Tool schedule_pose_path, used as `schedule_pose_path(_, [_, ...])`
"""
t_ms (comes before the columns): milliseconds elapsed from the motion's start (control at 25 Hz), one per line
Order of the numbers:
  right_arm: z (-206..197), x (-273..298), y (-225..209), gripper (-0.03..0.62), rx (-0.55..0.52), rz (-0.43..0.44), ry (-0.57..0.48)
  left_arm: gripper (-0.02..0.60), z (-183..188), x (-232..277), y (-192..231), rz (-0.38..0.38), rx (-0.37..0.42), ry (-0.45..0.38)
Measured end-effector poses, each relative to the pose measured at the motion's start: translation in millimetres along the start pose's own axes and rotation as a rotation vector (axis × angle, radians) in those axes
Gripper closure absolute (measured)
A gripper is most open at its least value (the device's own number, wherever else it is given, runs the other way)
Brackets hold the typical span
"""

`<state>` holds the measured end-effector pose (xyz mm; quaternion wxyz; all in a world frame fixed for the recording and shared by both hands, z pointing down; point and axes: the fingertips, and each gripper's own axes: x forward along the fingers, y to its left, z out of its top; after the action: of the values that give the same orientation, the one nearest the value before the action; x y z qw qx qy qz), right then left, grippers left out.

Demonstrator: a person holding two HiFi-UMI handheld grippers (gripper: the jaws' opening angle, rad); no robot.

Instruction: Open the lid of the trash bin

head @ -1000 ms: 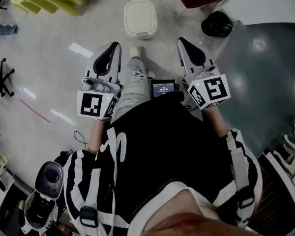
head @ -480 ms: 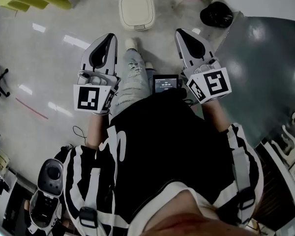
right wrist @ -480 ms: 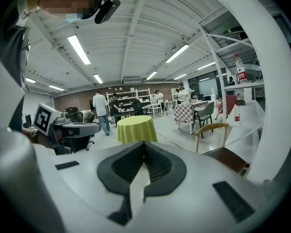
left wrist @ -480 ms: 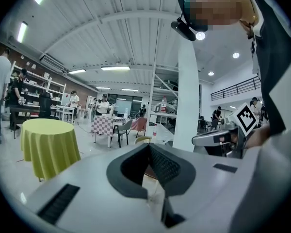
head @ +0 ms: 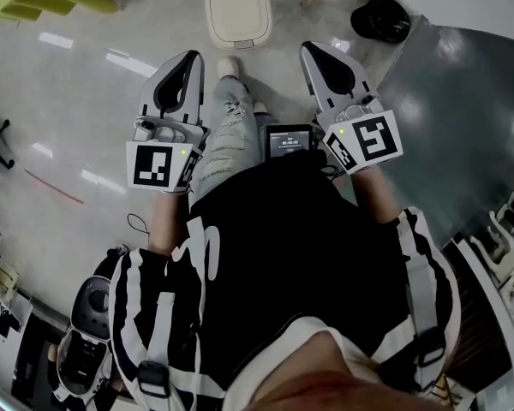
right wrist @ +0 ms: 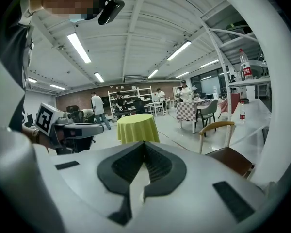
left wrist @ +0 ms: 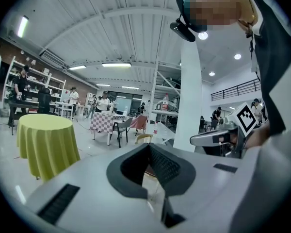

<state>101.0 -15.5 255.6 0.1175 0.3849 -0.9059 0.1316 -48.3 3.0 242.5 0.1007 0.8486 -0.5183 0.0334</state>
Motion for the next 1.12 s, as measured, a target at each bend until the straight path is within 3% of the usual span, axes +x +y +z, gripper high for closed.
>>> schedule_pose_path(1120, [-39.6,85.0,-24.8,0.585,-0.007,0.07,0.059,0.574,-42.8,64.1,54.5,-0.038,-0.022,0.061])
